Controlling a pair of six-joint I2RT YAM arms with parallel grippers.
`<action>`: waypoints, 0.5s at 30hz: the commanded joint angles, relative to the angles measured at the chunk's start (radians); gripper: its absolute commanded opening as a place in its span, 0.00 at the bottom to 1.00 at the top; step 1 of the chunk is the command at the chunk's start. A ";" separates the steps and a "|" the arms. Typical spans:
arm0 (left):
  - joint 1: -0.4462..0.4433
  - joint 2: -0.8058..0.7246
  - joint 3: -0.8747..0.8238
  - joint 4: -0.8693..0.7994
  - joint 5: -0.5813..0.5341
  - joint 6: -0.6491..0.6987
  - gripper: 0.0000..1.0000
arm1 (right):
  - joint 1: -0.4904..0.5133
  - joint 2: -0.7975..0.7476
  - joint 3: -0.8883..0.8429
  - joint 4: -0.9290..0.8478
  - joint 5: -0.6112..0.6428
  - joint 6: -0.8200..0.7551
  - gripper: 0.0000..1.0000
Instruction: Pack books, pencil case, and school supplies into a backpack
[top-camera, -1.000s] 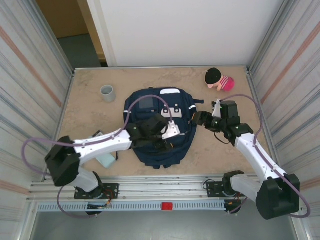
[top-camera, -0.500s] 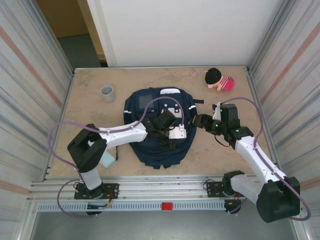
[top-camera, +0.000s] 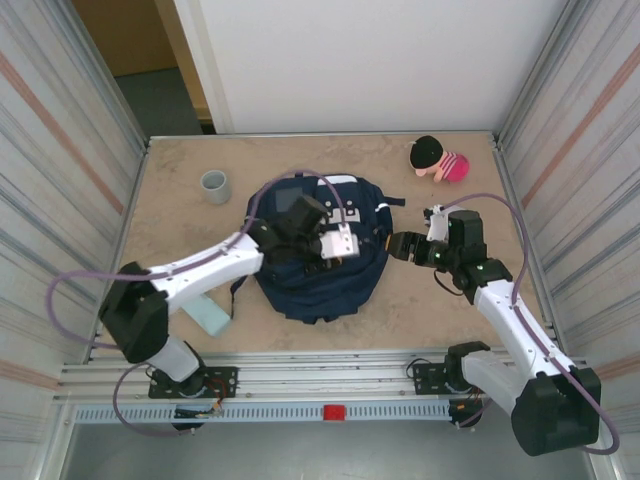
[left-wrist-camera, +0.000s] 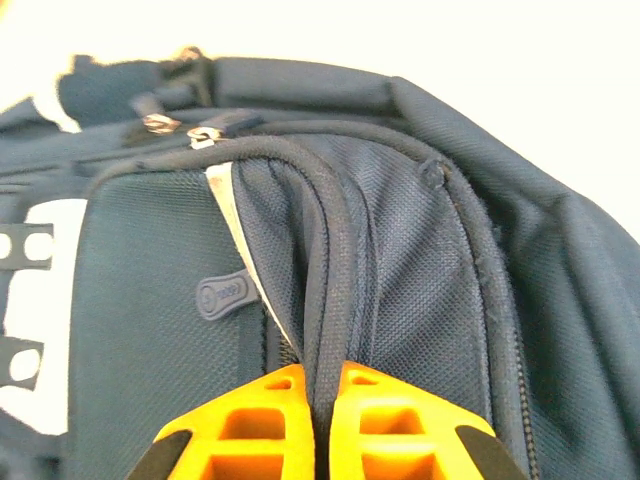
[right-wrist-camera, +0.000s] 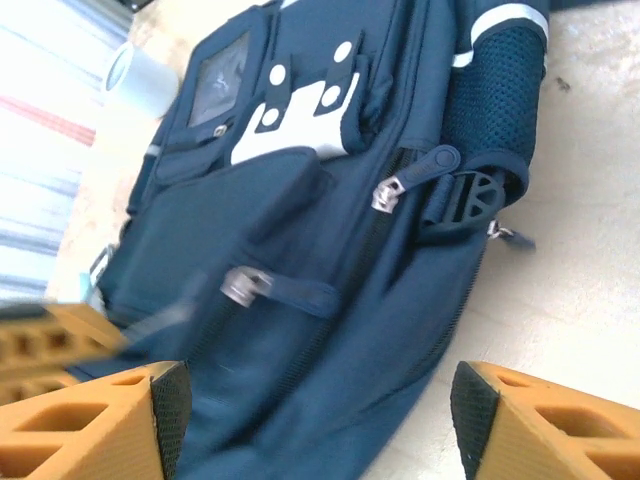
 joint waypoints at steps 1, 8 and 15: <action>0.045 -0.080 0.131 -0.065 0.117 0.042 0.01 | -0.017 -0.015 0.053 0.038 -0.094 -0.098 0.70; 0.066 -0.005 0.332 -0.178 -0.076 0.010 0.00 | 0.071 -0.091 0.062 -0.045 -0.046 0.128 0.78; 0.065 0.048 0.375 -0.097 -0.165 -0.196 0.00 | 0.328 -0.158 -0.001 0.034 -0.065 0.492 0.86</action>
